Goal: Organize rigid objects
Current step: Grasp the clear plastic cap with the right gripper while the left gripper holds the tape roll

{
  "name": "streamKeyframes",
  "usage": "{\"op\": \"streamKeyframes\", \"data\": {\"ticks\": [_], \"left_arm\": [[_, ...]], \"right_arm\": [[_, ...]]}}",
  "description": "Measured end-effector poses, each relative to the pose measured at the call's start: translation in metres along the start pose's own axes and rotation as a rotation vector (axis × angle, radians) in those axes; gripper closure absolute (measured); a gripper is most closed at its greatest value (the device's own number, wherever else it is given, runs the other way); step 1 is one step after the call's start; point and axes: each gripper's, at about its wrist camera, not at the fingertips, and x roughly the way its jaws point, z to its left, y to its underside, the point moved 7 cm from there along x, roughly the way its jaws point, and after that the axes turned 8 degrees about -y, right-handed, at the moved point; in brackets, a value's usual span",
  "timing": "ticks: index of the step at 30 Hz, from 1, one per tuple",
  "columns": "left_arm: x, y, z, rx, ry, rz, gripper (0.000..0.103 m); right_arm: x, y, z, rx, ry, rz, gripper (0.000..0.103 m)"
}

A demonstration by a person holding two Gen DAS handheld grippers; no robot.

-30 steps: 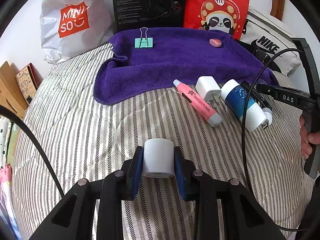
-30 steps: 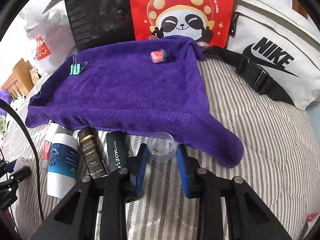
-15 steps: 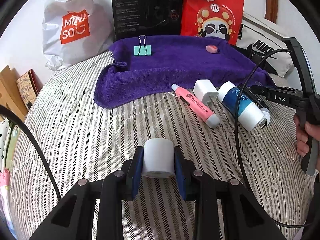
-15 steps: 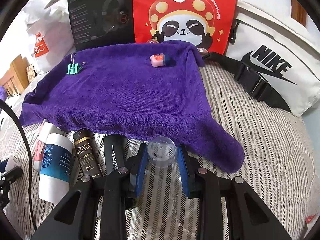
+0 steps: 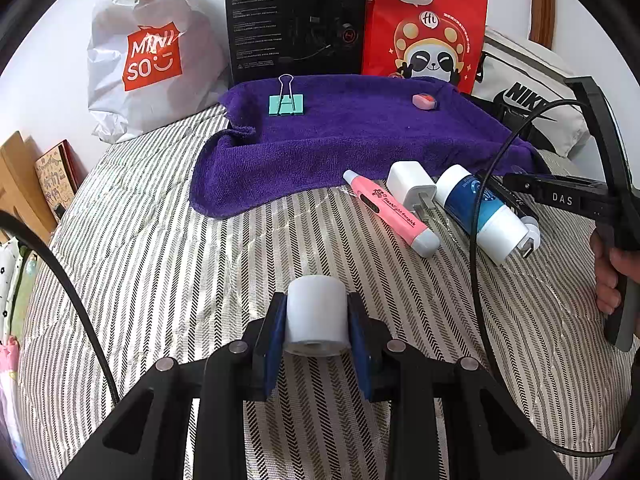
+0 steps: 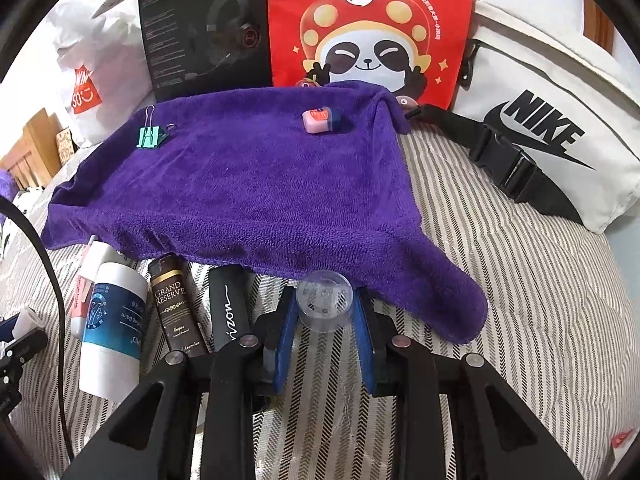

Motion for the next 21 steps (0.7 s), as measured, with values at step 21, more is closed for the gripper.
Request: {"op": "streamKeyframes", "data": {"ticks": [21], "left_arm": [[-0.0041, 0.0048, 0.0010, 0.028, 0.037, 0.003, 0.075]], "right_arm": [[0.0013, 0.0006, 0.0008, -0.002, 0.003, 0.001, 0.074]]}}
